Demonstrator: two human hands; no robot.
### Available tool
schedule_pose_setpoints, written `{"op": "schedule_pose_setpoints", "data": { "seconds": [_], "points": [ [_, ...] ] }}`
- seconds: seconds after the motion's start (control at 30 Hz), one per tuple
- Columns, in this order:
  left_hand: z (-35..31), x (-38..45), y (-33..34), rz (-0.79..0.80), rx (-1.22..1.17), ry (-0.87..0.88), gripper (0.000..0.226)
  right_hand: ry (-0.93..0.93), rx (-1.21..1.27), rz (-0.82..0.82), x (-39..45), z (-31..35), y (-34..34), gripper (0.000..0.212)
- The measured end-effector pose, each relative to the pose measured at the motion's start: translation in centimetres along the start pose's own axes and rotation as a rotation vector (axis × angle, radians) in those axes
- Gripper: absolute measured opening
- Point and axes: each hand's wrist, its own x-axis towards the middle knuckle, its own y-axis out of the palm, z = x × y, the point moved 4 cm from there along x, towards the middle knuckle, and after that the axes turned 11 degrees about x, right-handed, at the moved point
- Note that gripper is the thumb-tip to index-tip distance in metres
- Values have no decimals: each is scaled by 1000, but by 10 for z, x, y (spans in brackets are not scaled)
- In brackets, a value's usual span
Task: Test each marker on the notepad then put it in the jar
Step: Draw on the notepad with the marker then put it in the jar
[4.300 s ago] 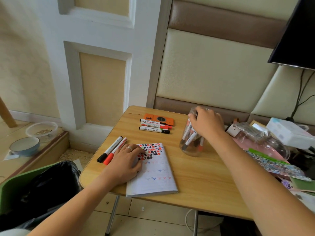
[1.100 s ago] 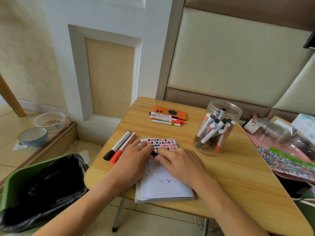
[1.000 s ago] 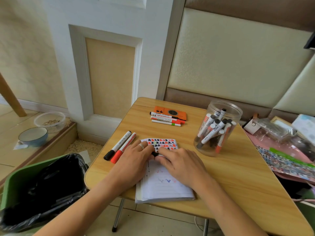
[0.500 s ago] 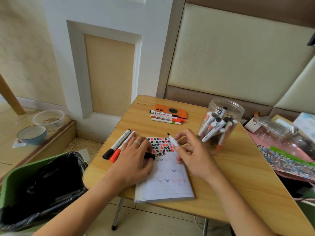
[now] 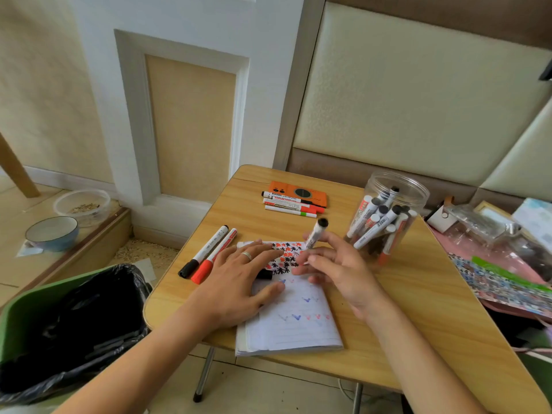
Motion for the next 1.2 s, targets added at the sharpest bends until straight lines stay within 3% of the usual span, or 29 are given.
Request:
{"op": "schedule_pose_setpoints", "data": {
  "seconds": [0.1,0.2,0.43,0.73,1.2],
  "points": [
    [1,0,1,-6,18,6,64,-57,-111,-30,1,1,3,9],
    [2,-1,2,-13,16,14,65,-55,-109,-64,2,-1,6,17],
    [0,0,1,59,11,3,64,29,-97,-131,1,-8,9,4],
    [-2,1,2,111,42,-4,69,-38,-272,-202,8,-17,11,15],
    [-2,0,2,114,53,-9,70,-29,-303,-198,11,-19,11,12]
  ]
}}
